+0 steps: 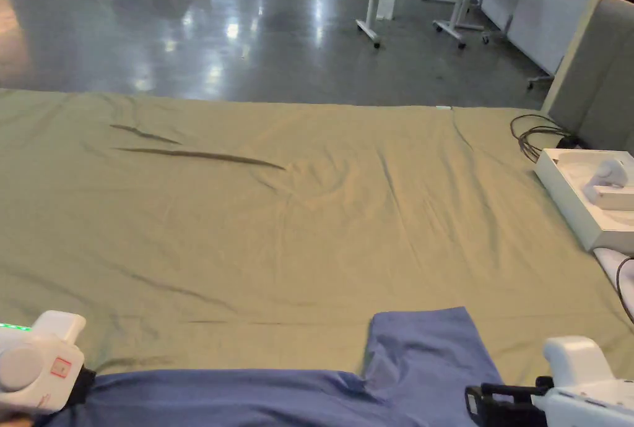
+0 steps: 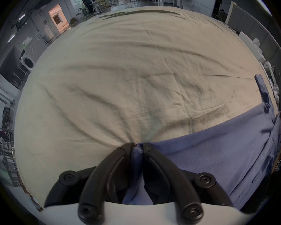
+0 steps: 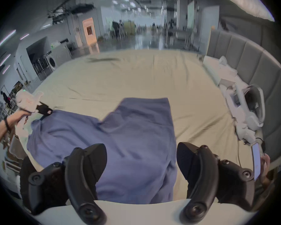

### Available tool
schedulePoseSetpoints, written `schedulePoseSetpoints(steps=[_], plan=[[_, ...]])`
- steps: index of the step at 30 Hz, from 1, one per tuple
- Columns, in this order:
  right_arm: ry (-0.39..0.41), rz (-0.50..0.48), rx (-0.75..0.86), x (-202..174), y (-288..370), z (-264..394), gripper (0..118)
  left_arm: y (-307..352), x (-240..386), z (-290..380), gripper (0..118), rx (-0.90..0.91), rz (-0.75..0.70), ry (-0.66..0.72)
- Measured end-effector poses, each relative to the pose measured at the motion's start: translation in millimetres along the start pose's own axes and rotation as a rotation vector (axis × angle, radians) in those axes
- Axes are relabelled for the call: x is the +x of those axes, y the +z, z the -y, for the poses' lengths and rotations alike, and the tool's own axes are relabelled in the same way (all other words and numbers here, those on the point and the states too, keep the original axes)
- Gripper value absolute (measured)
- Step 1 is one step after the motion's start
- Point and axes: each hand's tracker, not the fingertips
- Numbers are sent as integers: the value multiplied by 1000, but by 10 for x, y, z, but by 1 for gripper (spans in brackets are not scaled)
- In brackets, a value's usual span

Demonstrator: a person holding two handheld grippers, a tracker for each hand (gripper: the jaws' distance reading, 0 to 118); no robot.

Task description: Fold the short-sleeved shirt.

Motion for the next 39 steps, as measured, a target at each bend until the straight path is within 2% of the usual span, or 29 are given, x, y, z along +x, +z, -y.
schedulePoseSetpoints(steps=[2,4,6,7,9,10,11,13,15,16,17,18,19,22,24,27,29,31,35,37,39], plan=[[-44,5,-48,305,-426,-150,95,-1,7,10,16,-2,6,17],[-83,63,-127,461,-796,-296,95,23,18,9,16,1,12,30],[-56,142,-243,531,-1140,-317,91,42,27,53,16,10,19,29],[-41,162,-272,534,-1248,-298,80,47,35,73,16,18,20,21],[7,146,-319,480,-1395,-267,76,59,27,84,16,31,21,15],[18,164,-290,448,-1371,-265,65,62,31,93,16,34,24,22],[33,166,-292,429,-1331,-299,61,72,37,107,16,40,24,25],[32,107,-290,383,-1237,-347,50,58,15,117,16,54,25,34],[35,86,-289,373,-1243,-348,6,86,16,165,16,84,31,79],[24,79,-284,404,-1268,-342,0,99,-17,171,16,91,41,76],[-25,23,-289,430,-1232,-354,0,171,-68,171,16,99,83,77],[-107,-39,-289,479,-1180,-345,0,307,-118,189,16,120,119,76],[-132,-57,-248,496,-1072,-336,0,462,-151,223,16,153,143,76],[-76,-101,-97,298,-435,-231,0,1083,-272,457,16,335,224,83],[-52,-93,-43,243,-4,-60,0,1484,-431,778,16,375,267,112],[-44,-64,-11,185,528,298,0,1755,-622,1330,16,373,298,171],[-78,-68,1,249,756,647,0,1728,-702,1700,16,338,284,177],[-146,-65,-10,261,827,965,0,1624,-711,2018,16,300,295,191],[-167,-54,-70,140,702,1370,0,1216,-638,2413,16,200,303,260],[-169,-46,-64,357,408,1522,0,978,-713,2497,16,210,300,267],[-162,-33,-38,359,292,1590,0,857,-728,2542,16,228,284,306]])
